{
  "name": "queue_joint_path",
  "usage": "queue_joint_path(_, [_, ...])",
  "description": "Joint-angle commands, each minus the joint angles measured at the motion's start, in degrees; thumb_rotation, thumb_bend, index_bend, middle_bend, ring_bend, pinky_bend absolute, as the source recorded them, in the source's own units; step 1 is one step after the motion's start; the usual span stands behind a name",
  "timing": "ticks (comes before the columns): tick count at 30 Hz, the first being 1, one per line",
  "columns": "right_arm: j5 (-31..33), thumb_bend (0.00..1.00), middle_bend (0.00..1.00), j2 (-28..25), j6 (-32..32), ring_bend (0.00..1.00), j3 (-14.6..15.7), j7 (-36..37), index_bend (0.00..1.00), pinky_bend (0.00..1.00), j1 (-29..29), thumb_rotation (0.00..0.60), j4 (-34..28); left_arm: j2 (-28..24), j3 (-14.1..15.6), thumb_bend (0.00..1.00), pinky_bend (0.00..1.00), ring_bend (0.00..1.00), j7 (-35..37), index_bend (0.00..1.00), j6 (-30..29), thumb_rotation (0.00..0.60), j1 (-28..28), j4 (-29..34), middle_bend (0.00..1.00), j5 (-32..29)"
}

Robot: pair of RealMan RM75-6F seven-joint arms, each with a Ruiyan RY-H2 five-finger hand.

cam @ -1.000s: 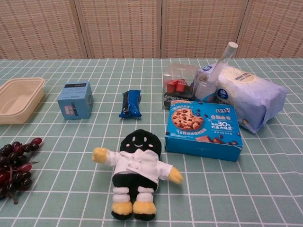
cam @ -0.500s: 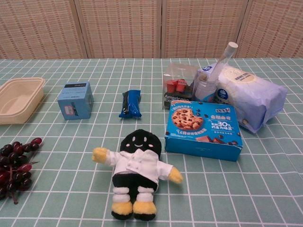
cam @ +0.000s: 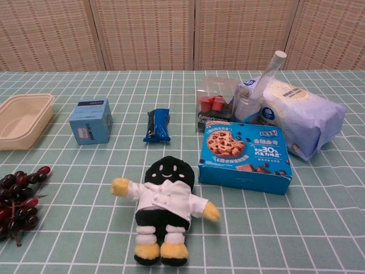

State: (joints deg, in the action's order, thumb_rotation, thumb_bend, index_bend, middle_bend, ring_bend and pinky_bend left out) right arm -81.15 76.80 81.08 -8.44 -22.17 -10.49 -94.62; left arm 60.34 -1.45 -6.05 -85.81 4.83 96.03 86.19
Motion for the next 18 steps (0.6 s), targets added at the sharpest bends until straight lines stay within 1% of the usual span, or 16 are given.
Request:
queue_joint_path(1, [3.3, 1.0, 1.0, 2.8, -2.0, 1.0, -2.6, -4.5, 0.24, 1.0, -2.8, 0.6, -2.1, -0.4, 0.0, 0.19, 0.44, 0.33, 0.0, 0.47, 0.1, 0.6, -0.1, 0.5, 0.44, -0.3])
queue_joint_path(6, [6.6, 1.0, 1.0, 5.2, -4.0, 1.0, -4.5, -9.0, 0.23, 1.0, -5.7, 0.6, -1.3, -1.0, -0.2, 0.19, 0.44, 0.33, 0.5, 0.47, 0.3, 0.6, -0.2, 0.9, 0.44, -0.7])
queue_joint_path(10, [10.3, 1.0, 1.0, 6.9, -6.5, 1.0, -6.0, -14.2, 0.21, 1.0, -8.8, 0.6, -1.1, -1.1, -0.3, 0.19, 0.44, 0.34, 0.4, 0.47, 0.3, 0.6, -0.2, 0.9, 0.44, -1.0])
queue_joint_path(18, [13.9, 1.0, 1.0, 10.6, -7.6, 1.0, -7.1, -20.1, 0.19, 1.0, -13.1, 0.6, -1.4, -1.4, -0.5, 0.19, 0.44, 0.34, 0.5, 0.47, 0.5, 0.6, -0.2, 1.2, 0.44, -1.4])
